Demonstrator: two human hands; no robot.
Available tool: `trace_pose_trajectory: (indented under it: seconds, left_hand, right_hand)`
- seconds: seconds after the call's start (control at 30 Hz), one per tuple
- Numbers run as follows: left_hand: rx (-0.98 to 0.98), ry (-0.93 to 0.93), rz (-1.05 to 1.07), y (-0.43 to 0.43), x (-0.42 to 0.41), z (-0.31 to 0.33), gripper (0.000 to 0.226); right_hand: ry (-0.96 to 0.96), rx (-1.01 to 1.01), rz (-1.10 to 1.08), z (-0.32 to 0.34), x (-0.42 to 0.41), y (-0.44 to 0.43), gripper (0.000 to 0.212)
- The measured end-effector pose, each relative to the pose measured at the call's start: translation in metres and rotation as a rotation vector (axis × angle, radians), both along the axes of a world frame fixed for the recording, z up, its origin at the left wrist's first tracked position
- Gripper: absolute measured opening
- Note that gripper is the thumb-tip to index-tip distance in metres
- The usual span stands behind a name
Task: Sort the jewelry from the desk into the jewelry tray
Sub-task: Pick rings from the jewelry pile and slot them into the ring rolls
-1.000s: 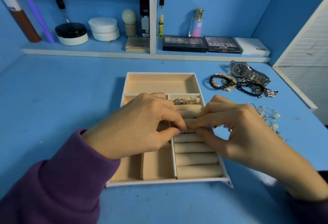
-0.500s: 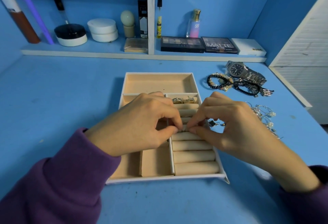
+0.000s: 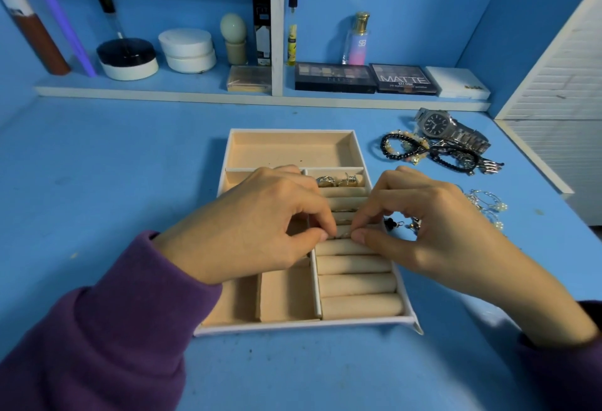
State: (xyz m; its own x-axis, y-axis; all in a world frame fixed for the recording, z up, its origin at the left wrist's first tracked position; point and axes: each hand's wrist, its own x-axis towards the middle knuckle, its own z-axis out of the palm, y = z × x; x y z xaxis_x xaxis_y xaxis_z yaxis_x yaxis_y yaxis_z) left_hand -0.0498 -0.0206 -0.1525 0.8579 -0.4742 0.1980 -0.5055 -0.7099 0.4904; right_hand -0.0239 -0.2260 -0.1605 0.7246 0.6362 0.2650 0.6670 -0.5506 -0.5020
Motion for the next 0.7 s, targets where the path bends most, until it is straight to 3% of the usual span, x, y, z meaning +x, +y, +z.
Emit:
trace_pose_trajectory:
  seconds: [0.4,0.53,0.7]
  left_hand:
    - [0.015,-0.028,0.001,0.000,0.001,-0.001,0.015]
    - [0.003,-0.052,0.002,0.002,-0.001,0.000,0.014]
    - [-0.084,-0.055,0.115,-0.002,0.003,0.013,0.009]
  right_hand:
    - [0.009,0.025,-0.011,-0.002,0.001,0.001,0.008]
    - [0.094,0.189,-0.069,0.006,0.003,-0.005,0.016]
    - [0.111,0.355,-0.228,0.016,0.012,-0.018,0.010]
